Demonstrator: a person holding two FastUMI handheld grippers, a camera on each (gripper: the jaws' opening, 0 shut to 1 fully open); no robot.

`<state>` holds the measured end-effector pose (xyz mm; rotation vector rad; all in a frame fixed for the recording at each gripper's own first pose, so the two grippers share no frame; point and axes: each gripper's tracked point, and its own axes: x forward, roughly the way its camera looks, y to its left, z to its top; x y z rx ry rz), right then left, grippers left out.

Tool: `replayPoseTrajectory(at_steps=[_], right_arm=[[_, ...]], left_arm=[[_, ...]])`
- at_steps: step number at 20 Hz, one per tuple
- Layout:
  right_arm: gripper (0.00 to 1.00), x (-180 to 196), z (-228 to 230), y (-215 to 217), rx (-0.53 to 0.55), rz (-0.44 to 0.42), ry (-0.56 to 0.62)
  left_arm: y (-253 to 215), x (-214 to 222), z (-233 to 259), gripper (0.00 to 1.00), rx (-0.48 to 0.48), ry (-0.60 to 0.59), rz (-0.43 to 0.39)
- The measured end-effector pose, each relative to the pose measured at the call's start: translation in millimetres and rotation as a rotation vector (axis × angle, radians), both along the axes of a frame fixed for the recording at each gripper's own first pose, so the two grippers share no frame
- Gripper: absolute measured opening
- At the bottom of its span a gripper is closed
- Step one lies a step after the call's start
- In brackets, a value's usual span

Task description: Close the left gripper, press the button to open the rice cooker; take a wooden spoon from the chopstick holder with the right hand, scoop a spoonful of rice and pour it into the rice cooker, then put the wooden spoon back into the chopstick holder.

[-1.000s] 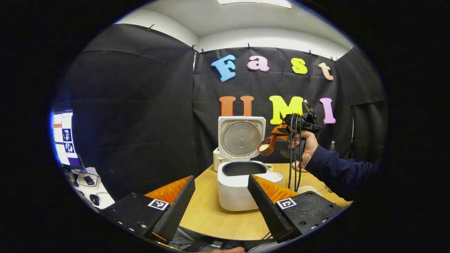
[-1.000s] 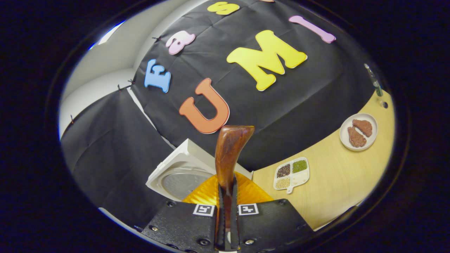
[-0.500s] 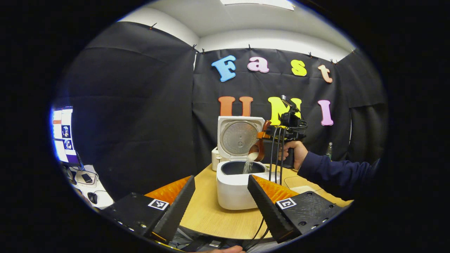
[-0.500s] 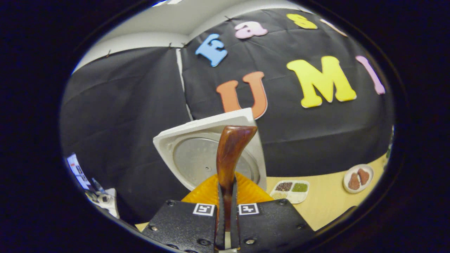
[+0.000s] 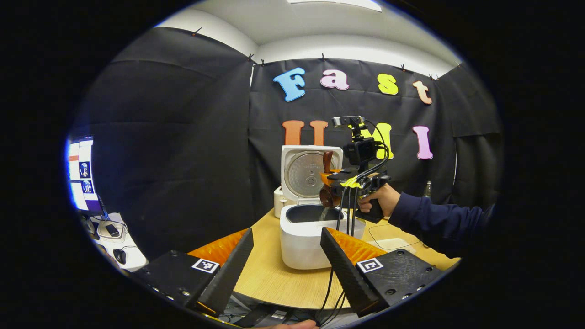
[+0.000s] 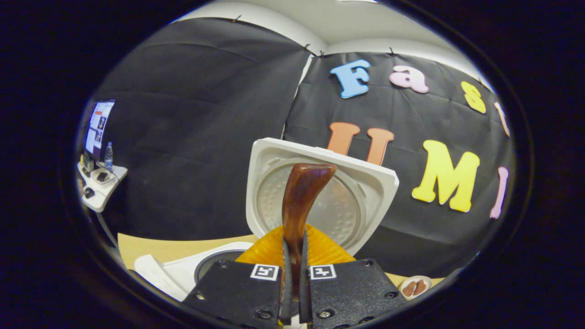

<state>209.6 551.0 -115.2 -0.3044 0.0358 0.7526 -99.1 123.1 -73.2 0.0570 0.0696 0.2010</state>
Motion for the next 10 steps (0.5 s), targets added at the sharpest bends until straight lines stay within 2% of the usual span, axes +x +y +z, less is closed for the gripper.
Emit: replayPoseTrajectory(at_steps=[4,10], right_arm=[[0.11,-2.0,4.2,-4.7,-0.029,0.001,-0.053],[0.12,-12.5,29.3,-45.1,0.029,-0.058,-0.064]], left_arm=[[-6.1,-3.1,-3.6,0.94,0.006,0.008,-0.002],[-6.6,-2.8,-2.9,0.94,-0.004,0.004,0.008]])
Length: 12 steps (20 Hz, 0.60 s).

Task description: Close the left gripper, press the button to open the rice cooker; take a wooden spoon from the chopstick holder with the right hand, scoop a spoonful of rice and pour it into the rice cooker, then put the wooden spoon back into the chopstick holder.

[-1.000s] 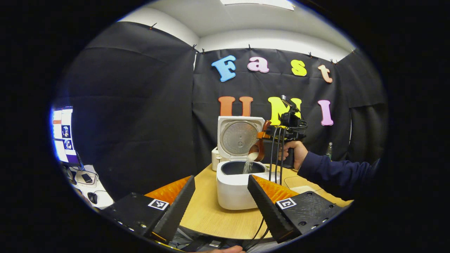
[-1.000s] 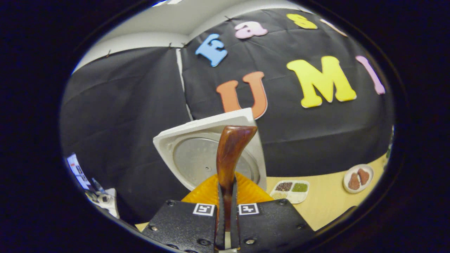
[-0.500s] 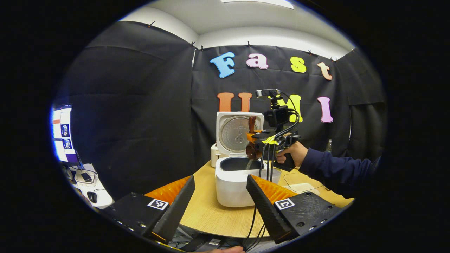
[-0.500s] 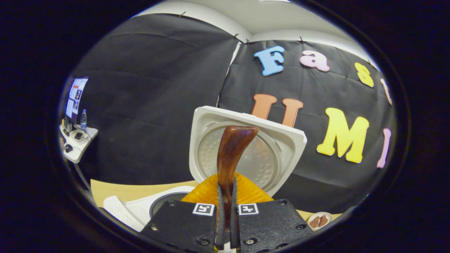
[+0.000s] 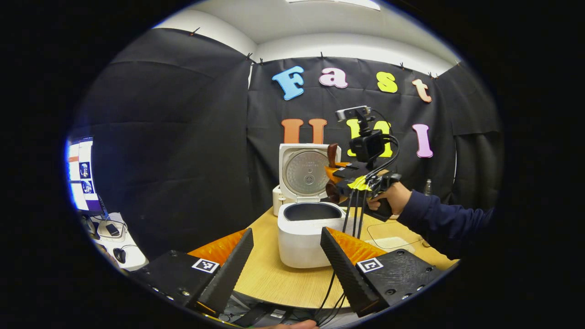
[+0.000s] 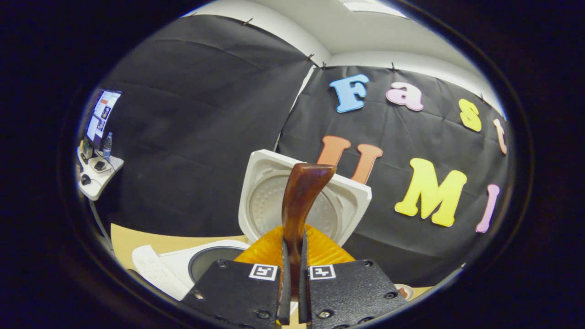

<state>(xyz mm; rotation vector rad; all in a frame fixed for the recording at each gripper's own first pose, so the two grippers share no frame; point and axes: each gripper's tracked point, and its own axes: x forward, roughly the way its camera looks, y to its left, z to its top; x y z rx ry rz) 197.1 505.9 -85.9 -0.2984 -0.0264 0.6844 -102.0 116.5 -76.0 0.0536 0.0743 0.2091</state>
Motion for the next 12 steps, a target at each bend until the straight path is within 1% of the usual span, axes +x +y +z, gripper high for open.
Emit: replayPoseTrajectory(at_steps=[5,10,12], right_arm=[[0.12,-12.5,23.8,-60.9,0.05,-0.077,-0.011],[0.13,-34.5,49.2,-131.1,0.15,-0.125,0.054],[0.14,-42.6,60.4,-159.1,0.178,-0.139,0.057]], left_arm=[[-9.4,5.6,3.8,0.94,0.011,-0.011,-0.004],[-24.8,23.0,7.2,0.94,0.014,-0.025,-0.025],[-32.3,32.8,6.2,0.94,0.013,-0.028,-0.033]])
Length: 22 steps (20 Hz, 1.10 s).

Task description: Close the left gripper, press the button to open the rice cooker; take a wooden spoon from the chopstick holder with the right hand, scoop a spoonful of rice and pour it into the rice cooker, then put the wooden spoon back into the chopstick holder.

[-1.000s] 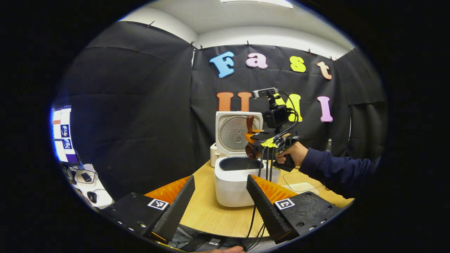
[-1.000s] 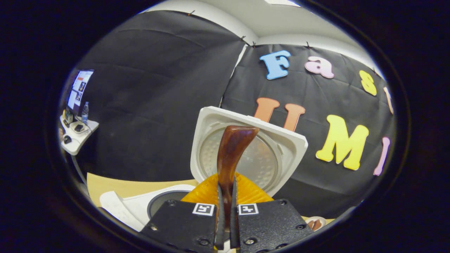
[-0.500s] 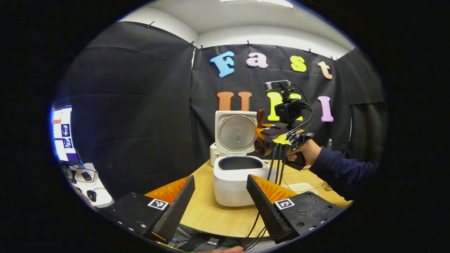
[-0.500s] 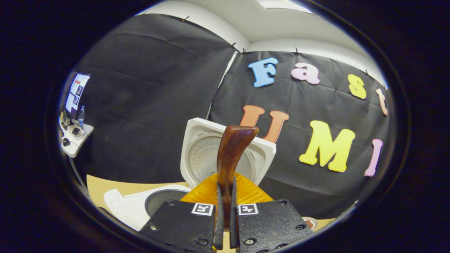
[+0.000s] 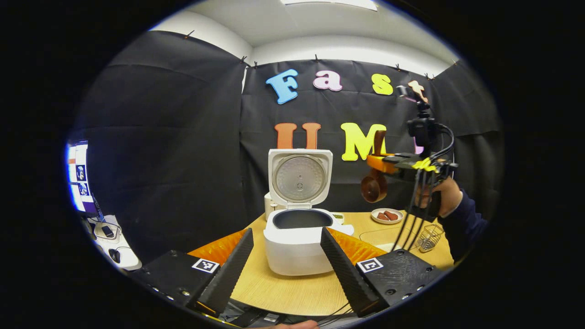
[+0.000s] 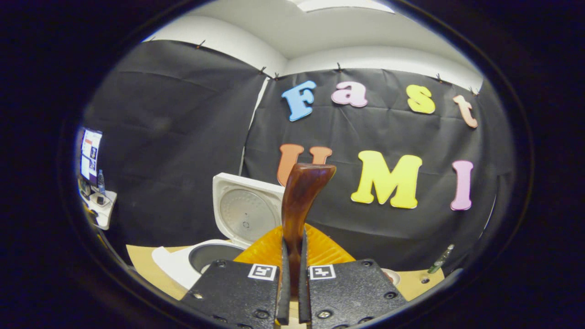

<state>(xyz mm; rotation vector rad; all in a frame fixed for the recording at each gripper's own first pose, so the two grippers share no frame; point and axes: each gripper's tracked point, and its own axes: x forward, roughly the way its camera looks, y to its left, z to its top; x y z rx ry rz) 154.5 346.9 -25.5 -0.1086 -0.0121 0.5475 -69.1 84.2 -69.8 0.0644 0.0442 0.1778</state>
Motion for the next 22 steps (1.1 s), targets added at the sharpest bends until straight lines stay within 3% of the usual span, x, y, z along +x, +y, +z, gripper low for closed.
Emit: replayPoseTrajectory(at_steps=[5,14,22], right_arm=[[0.13,-11.1,8.2,-79.7,0.042,-0.084,0.016],[0.13,-18.8,-0.2,-233.5,0.065,-0.318,0.035],[0.13,-19.5,-48.0,-284.4,0.114,-0.365,0.137]], left_arm=[[-23.1,22.5,4.7,0.94,0.003,-0.017,-0.033],[-68.2,58.3,12.4,0.94,0.025,-0.06,-0.115],[-86.5,66.1,11.9,0.94,0.048,-0.063,-0.113]])
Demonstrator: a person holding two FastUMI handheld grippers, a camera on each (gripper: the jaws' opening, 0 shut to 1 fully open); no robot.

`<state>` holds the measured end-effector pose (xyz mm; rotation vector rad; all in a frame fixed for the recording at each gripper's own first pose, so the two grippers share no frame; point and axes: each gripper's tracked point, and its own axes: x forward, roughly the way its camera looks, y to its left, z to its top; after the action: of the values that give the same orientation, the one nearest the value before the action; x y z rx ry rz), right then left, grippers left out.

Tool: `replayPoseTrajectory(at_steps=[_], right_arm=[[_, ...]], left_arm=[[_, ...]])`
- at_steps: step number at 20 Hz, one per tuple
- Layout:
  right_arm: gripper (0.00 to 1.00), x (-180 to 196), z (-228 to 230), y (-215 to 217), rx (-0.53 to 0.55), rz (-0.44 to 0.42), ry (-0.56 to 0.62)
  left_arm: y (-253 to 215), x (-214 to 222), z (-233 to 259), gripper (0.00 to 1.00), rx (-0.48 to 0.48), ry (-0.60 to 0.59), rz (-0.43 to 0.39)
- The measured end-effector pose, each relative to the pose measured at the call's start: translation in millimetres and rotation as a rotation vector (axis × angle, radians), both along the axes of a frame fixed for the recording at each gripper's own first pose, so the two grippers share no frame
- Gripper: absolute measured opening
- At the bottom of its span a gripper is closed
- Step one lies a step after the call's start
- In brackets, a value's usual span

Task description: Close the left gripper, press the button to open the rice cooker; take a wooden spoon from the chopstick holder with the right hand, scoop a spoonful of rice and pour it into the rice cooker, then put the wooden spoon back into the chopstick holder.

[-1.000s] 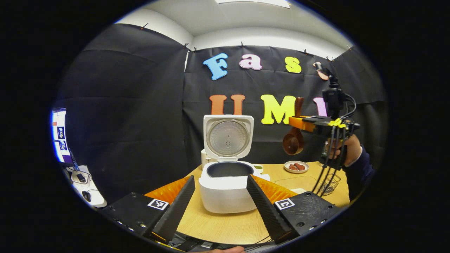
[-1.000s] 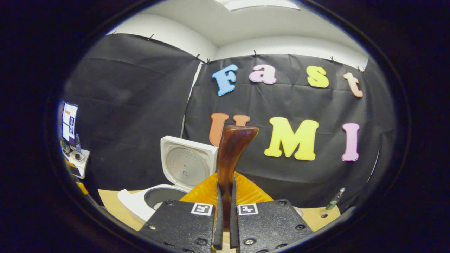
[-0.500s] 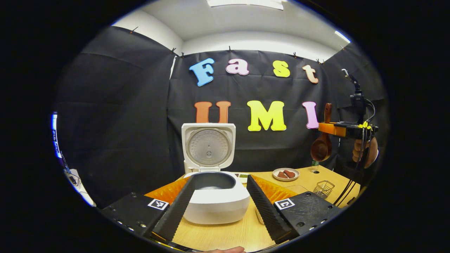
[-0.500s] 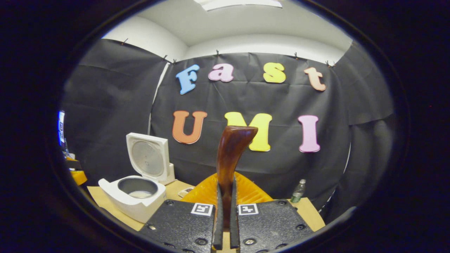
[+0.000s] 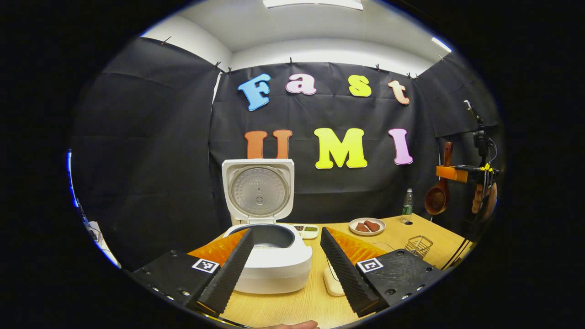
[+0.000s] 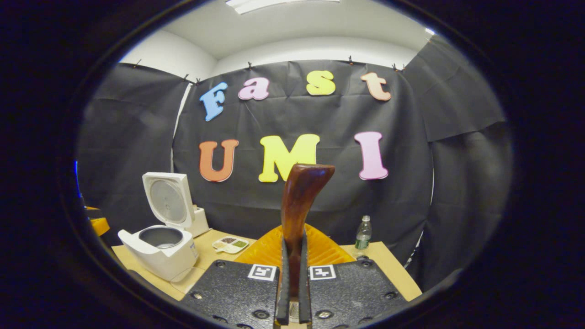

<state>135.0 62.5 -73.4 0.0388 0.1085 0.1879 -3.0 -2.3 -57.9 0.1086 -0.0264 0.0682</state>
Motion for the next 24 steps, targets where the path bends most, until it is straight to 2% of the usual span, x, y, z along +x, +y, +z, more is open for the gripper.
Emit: replayPoseTrajectory(at_steps=[7,10,13,15,16,18,20,21,24], right_arm=[[0.13,7.2,-69.5,-38.1,0.101,-0.096,0.125],[0.14,13.3,-106.8,-38.5,0.151,-0.099,0.208],[0.16,21.8,-119.7,-38.5,0.174,-0.092,0.235],[0.18,25.0,-126.1,-48.9,0.168,-0.125,0.238],[0.29,28.4,-128.8,-61.9,0.158,-0.167,0.24],[0.67,21.0,-125.4,-76.8,0.148,-0.218,0.219],[0.77,12.7,-124.5,-87.1,0.131,-0.245,0.216],[0.78,6.9,-123.0,-89.0,0.128,-0.249,0.218],[0.91,-11.6,-117.0,-93.0,0.123,-0.253,0.223]], left_arm=[[-14.0,12.1,-1.0,0.94,-0.033,-0.017,-0.021],[-22.8,13.2,-13.8,0.94,-0.027,0.006,-0.036],[-25.6,13.7,-21.0,0.94,-0.024,0.028,-0.041],[-28.7,13.5,-24.7,0.94,-0.023,0.035,-0.048],[-28.5,13.4,-25.0,0.94,-0.021,0.037,-0.047],[-23.4,18.5,-24.7,0.94,-0.025,0.04,-0.028],[-17.8,26.1,-27.4,0.94,-0.04,0.057,-0.01],[-15.6,28.0,-26.6,0.94,-0.037,0.061,-0.002],[-9.0,40.1,-18.9,0.94,-0.017,0.056,0.01]])
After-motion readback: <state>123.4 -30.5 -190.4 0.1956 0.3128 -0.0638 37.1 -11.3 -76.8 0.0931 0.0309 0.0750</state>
